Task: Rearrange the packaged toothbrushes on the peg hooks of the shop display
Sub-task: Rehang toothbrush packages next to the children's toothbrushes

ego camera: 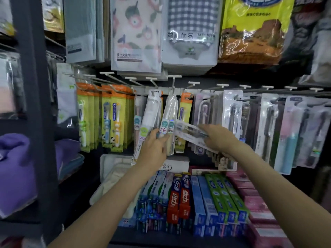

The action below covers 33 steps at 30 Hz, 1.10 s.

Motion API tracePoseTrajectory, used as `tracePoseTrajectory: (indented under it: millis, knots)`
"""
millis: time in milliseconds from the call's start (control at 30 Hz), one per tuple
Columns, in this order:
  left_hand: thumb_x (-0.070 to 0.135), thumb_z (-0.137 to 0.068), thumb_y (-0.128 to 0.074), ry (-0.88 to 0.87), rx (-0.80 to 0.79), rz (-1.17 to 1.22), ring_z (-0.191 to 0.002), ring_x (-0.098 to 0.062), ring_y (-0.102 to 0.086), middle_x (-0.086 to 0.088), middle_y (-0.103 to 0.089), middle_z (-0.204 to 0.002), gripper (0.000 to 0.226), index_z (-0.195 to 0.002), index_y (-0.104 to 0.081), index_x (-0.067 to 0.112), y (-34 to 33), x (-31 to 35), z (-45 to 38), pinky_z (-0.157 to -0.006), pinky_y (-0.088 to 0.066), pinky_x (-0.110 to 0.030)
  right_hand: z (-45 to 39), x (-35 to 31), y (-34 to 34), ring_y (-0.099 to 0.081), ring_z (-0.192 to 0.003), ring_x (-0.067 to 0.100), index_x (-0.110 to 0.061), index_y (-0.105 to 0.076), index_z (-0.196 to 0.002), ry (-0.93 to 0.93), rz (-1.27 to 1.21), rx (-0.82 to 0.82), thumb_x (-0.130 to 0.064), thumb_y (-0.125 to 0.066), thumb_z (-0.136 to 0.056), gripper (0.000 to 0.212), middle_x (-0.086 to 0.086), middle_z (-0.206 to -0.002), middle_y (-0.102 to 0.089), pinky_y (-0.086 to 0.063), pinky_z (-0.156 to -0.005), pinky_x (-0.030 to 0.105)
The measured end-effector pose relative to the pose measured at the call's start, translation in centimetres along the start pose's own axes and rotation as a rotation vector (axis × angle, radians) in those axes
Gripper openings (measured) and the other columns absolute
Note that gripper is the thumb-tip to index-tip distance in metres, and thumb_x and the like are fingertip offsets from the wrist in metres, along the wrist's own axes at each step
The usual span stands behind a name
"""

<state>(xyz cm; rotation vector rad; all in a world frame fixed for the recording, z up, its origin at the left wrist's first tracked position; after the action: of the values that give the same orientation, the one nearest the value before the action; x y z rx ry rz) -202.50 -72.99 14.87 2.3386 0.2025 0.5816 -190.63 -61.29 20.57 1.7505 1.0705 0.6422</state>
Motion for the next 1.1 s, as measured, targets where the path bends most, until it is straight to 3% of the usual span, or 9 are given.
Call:
tracePoseTrajectory:
  millis: [67,167,333,433,500,633,767,967,1100]
  knots:
    - [0.002,-0.090,-0.046,0.025,-0.019,-0.008,-0.135,-0.027,-0.024,-0.012,-0.019,-0.148,0.055,-0.141,-0.037,0.020,-0.1,0.0,0.1,-0.110,-0.027,-0.037,0.5,0.1,0.6,-0.058,-0.094,0.030,-0.014,-0.045,-0.128,-0.016,-0.040,0.021,-0.008,-0.048,-0.087,0.041,0.013,-0.111,-0.061,-0.047,-0.072,0.035]
    - [0.003,-0.090,-0.048,0.019,-0.035,-0.019,-0.129,-0.027,-0.032,-0.012,-0.020,-0.145,0.054,-0.141,-0.037,0.019,-0.1,0.4,0.2,-0.107,-0.031,-0.034,2.2,1.9,1.9,-0.054,-0.075,0.023,-0.014,-0.047,-0.125,-0.072,-0.199,0.167,-0.014,-0.053,-0.086,0.040,0.008,-0.091,-0.059,-0.041,-0.062,0.028]
    - [0.000,-0.088,-0.049,0.026,-0.036,-0.009,-0.126,-0.026,-0.034,-0.012,-0.025,-0.139,0.055,-0.139,-0.039,0.017,-0.4,1.2,0.4,-0.103,-0.035,-0.031,5.5,7.2,3.3,-0.052,-0.055,0.013,-0.011,-0.056,-0.102,-0.201,-0.439,0.439,-0.030,-0.057,-0.088,0.024,0.002,-0.076,-0.060,-0.042,-0.048,0.024]
    - [0.002,-0.090,-0.049,0.024,-0.044,-0.032,-0.128,-0.025,-0.033,-0.012,-0.024,-0.140,0.054,-0.140,-0.037,0.018,-0.7,2.0,0.3,-0.099,-0.033,-0.026,6.5,8.8,3.4,-0.056,-0.052,0.018,-0.015,-0.057,-0.087,-0.219,-0.434,0.485,-0.041,-0.056,-0.087,0.027,-0.001,-0.065,-0.058,-0.051,-0.050,0.035]
    - [0.004,-0.090,-0.049,0.044,-0.045,-0.032,-0.129,-0.024,-0.031,-0.010,-0.024,-0.140,0.054,-0.141,-0.037,0.018,-0.8,2.4,0.3,-0.098,-0.034,-0.026,6.7,9.3,3.1,-0.058,-0.054,0.021,-0.015,-0.057,-0.089,-0.233,-0.419,0.477,-0.043,-0.055,-0.087,0.028,0.001,-0.066,-0.060,-0.054,-0.052,0.039]
    - [0.005,-0.090,-0.051,0.062,-0.046,-0.033,-0.127,-0.024,-0.032,-0.011,-0.028,-0.136,0.054,-0.141,-0.037,0.017,-0.8,3.3,0.3,-0.101,-0.034,-0.030,7.5,10.3,3.4,-0.058,-0.059,0.024,-0.009,-0.058,-0.097,-0.264,-0.396,0.535,-0.038,-0.054,-0.089,0.030,0.006,-0.069,-0.061,-0.048,-0.053,0.032]
    - [0.004,-0.088,-0.053,0.080,-0.055,-0.050,-0.128,-0.028,-0.031,-0.014,-0.030,-0.134,0.053,-0.138,-0.041,0.015,-0.8,3.7,0.4,-0.107,-0.029,-0.034,7.4,10.8,3.8,-0.055,-0.055,0.020,-0.010,-0.056,-0.095,-0.285,-0.503,0.536,-0.034,-0.052,-0.093,0.024,-0.001,-0.063,-0.054,-0.046,-0.051,0.029]
    - [0.006,-0.088,-0.054,0.099,-0.045,-0.070,-0.128,-0.029,-0.031,-0.014,-0.030,-0.138,0.053,-0.138,-0.041,0.018,-0.5,4.3,0.6,-0.107,-0.028,-0.034,6.4,11.7,3.5,-0.052,-0.060,0.017,-0.008,-0.056,-0.105,-0.323,-0.566,0.529,-0.034,-0.049,-0.093,0.029,0.007,-0.074,-0.057,-0.038,-0.051,0.024]
    - [0.005,-0.089,-0.053,0.116,-0.043,-0.055,-0.129,-0.028,-0.031,-0.013,-0.031,-0.138,0.052,-0.138,-0.042,0.018,-0.4,4.2,0.7,-0.107,-0.028,-0.034,6.1,11.8,2.3,-0.058,-0.079,0.027,-0.006,-0.054,-0.114,-0.372,-0.716,0.514,-0.038,-0.047,-0.093,0.039,0.012,-0.092,-0.062,-0.050,-0.073,0.039]
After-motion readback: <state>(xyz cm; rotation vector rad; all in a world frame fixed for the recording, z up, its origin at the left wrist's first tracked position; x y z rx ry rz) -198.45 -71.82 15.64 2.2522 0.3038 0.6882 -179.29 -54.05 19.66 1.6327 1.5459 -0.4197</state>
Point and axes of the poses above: each hand's wrist, its own z-axis away from the middle knuckle, its own y-axis out of the back of the hand, x = y × z, the point moved 7 cm from there along -z, towards the middle knuckle
